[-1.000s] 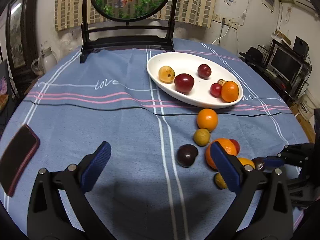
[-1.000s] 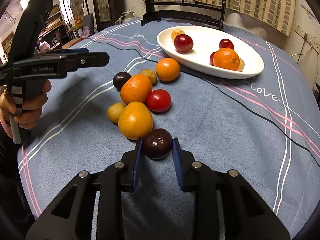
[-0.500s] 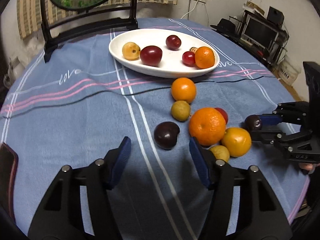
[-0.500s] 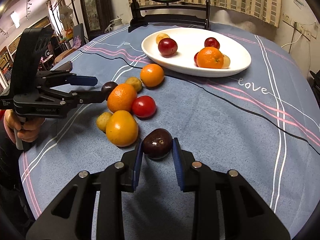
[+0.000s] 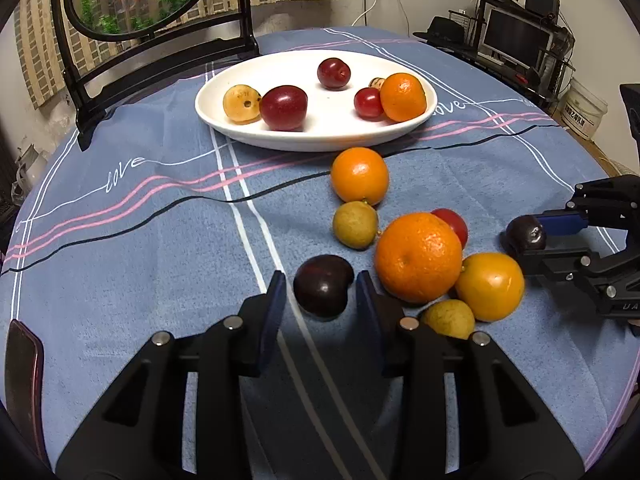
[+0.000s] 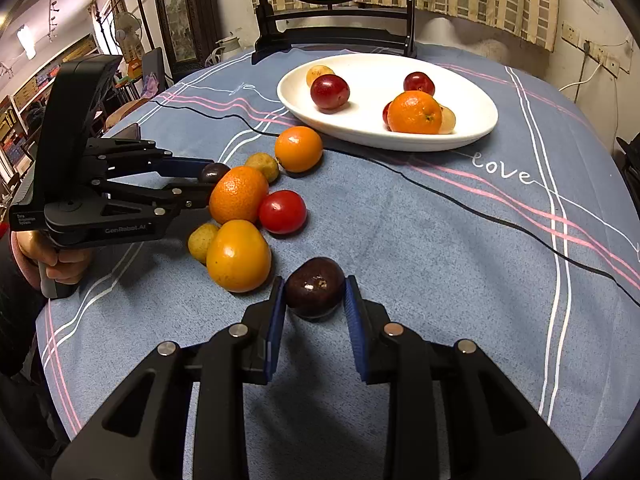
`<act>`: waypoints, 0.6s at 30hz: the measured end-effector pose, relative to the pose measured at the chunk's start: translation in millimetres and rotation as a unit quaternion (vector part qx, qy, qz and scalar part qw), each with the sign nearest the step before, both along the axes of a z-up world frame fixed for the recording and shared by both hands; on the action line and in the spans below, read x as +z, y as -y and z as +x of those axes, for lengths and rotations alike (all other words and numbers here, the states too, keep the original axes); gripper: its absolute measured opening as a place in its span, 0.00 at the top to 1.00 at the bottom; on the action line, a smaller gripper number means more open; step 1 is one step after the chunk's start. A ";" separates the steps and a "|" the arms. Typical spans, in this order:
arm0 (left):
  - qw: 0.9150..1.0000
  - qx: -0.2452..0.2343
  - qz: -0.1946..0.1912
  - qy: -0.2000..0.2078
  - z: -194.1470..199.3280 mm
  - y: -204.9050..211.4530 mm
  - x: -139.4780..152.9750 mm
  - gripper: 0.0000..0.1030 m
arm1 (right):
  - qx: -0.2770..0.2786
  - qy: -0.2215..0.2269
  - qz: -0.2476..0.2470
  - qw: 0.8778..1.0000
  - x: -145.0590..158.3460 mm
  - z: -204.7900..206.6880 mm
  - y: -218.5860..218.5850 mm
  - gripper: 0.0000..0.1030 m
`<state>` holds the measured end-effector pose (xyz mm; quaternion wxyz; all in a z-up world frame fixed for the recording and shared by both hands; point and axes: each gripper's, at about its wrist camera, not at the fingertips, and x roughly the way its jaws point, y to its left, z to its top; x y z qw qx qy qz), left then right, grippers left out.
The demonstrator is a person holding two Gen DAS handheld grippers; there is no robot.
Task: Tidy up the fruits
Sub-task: 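Carry both dark plums over the white plate and lower them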
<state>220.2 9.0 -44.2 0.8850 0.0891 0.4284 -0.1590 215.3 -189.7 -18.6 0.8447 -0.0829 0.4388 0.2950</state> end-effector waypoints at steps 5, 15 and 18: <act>1.000 -0.004 0.006 0.005 -1.7 2.4 -1.1 0.70 | -0.001 0.000 0.000 1.000 -0.3 0.5 0.6 0.71; 1.000 -0.004 0.002 0.011 -5.7 1.7 0.9 0.71 | 0.002 0.001 0.004 1.000 0.5 -0.5 0.5 0.71; 1.000 0.002 -0.004 0.017 -6.3 -1.5 4.4 0.71 | 0.001 0.001 0.007 1.000 0.8 -0.1 1.2 0.71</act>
